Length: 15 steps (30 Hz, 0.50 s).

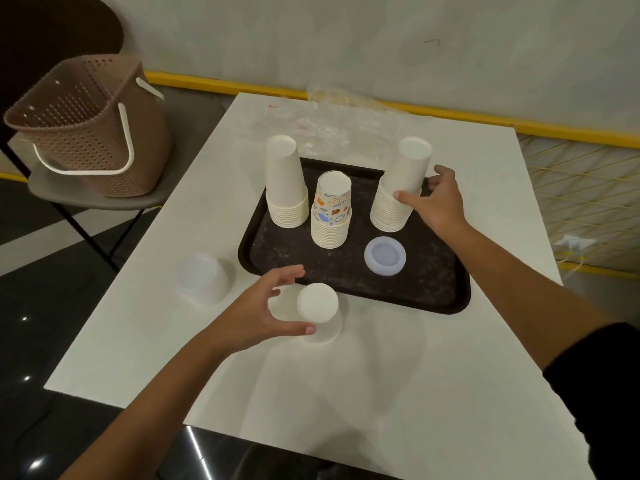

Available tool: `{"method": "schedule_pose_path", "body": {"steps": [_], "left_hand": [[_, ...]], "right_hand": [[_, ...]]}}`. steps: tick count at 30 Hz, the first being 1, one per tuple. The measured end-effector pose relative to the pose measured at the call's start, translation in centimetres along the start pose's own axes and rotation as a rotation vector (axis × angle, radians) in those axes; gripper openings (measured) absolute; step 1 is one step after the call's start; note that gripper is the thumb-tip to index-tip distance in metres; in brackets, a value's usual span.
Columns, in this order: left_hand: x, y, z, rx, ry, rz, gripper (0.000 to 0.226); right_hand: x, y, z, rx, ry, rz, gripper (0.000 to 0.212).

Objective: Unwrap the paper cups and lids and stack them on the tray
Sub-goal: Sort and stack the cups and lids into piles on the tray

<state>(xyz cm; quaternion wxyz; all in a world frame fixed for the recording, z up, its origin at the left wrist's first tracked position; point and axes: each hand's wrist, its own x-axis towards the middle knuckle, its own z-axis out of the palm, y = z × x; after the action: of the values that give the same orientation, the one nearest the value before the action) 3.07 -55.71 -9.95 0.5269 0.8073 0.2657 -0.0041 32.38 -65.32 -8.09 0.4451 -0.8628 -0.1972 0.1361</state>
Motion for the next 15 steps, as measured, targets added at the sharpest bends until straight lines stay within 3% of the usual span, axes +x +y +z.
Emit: {"method": "schedule_pose_path", "body": {"steps": [8,15], "left_hand": [[0.7,-1.4,3.8,-0.019,0.016,-0.071,0.093],[0.9,-0.9,4.5,0.033,0.144,-0.050,0.076]], "right_hand": [[-3.7,2.4,-1.4,0.034,0.012,-0.031,0.082],[-6.2,3.1,-2.3,0.049,-0.012,-0.069,0.078]]}}
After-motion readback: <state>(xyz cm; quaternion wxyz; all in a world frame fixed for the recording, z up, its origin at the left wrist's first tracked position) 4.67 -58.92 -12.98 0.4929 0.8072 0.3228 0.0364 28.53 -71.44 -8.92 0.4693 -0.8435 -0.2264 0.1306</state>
